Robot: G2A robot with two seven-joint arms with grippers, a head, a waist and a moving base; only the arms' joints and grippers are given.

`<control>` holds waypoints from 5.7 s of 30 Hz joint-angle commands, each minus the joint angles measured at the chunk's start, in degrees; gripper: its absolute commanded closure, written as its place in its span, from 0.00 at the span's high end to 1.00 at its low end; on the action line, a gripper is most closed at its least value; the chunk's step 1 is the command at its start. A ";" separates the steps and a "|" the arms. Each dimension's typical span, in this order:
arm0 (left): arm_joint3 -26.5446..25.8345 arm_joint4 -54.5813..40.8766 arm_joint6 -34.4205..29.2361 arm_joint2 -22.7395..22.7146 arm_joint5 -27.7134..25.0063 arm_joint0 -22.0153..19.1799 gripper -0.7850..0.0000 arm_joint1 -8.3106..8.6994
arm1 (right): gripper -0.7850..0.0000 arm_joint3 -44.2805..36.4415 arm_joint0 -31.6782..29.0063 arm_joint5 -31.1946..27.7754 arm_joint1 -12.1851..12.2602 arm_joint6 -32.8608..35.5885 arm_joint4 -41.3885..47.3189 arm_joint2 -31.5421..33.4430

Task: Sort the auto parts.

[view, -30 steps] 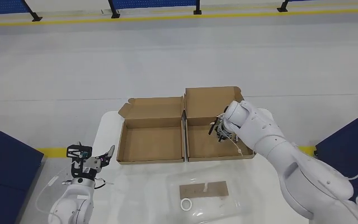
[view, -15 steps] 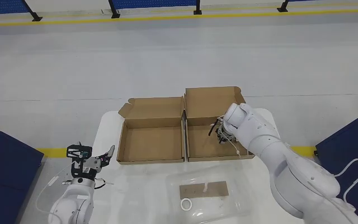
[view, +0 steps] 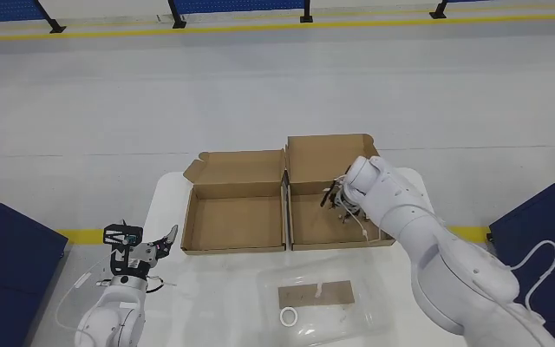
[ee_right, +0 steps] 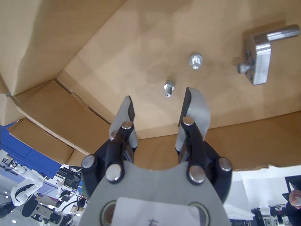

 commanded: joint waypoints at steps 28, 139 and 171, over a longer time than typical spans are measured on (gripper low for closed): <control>0.00 0.00 0.00 0.00 0.00 0.00 1.00 0.00 | 1.00 -27.98 -7.53 -25.35 16.70 17.62 8.57 23.93; -18.48 -14.56 -82.45 49.94 -21.84 -31.91 1.00 -0.54 | 1.00 -78.79 -58.89 -30.27 31.27 32.33 19.65 68.49; 2.58 -19.76 -84.83 66.86 -17.84 -47.60 1.00 -6.83 | 1.00 -78.79 -58.89 -30.27 31.27 32.33 19.65 68.49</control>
